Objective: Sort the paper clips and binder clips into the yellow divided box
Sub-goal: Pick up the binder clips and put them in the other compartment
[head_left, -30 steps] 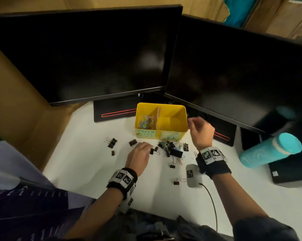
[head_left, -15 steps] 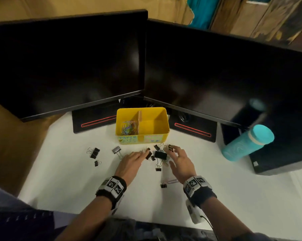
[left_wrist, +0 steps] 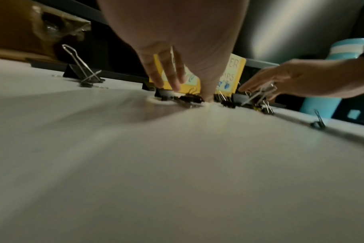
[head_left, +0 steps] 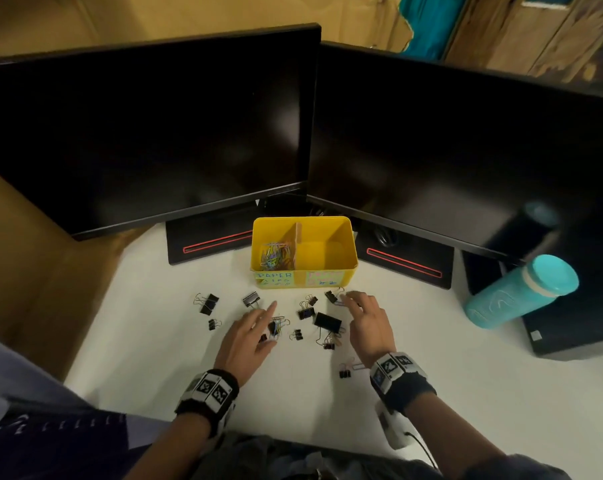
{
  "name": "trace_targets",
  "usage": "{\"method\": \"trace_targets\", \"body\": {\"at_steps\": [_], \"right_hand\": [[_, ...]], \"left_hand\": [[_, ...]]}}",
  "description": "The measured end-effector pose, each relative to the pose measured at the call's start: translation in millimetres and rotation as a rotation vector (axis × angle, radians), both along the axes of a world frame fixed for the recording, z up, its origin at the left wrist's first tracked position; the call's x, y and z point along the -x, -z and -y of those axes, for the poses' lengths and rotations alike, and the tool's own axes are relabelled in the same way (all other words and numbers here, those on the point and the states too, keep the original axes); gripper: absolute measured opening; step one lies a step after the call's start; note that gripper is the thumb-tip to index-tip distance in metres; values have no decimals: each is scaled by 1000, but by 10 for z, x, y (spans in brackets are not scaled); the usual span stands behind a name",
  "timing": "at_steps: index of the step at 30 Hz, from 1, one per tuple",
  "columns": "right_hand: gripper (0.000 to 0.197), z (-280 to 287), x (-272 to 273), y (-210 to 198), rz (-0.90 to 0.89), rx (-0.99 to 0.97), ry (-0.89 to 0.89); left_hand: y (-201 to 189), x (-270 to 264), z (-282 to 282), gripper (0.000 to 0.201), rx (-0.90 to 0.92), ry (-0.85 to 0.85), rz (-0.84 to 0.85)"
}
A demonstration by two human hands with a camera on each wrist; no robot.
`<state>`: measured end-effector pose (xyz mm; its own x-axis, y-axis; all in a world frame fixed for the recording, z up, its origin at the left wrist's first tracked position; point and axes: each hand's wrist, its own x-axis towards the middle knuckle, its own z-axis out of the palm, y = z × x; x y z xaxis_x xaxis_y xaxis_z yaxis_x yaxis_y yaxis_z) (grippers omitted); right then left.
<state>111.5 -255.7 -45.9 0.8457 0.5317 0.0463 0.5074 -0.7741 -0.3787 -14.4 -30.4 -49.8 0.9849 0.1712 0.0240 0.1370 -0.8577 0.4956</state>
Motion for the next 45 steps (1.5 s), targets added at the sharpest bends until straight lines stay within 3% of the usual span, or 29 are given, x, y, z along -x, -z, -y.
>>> {"method": "trace_targets", "body": {"at_steps": [4,7,10,13,18,24,29,33,35,40,45], "right_hand": [[79,-86,-131,-65,-5,192,-74],[72,-107,-152,-138,25,327,-109],[61,1,-95,-128,37,377,-150],[52,177,27,-92,88,333,-162],[69,120,13,-107,26,239,-138],[57,188,66,-74,4,75,-161],[61,577,61,68,-43,57,98],[55,617,128,78,-38,75,-134],[50,659,209,52,-21,59,-271],[55,851,239,63,-55,19,-432],[22,800,243,127,62,-73,-465]], "left_hand": [[-48,-222,-20,64,-90,-70,-90],[-58,-372,16,44,-176,-65,-174],[-62,-418,55,24,-146,-100,-136],[-62,-445,65,26,-124,-144,-89],[-70,-552,180,56,-144,-96,-185],[-73,-543,249,22,-100,-146,-89],[-91,-478,230,7,-191,-101,-97],[-82,-419,285,17,-501,81,-64],[-170,-397,295,18,-531,97,17],[-691,-559,244,4,-374,-28,308],[-934,-859,45,7,-79,-135,417]]}}
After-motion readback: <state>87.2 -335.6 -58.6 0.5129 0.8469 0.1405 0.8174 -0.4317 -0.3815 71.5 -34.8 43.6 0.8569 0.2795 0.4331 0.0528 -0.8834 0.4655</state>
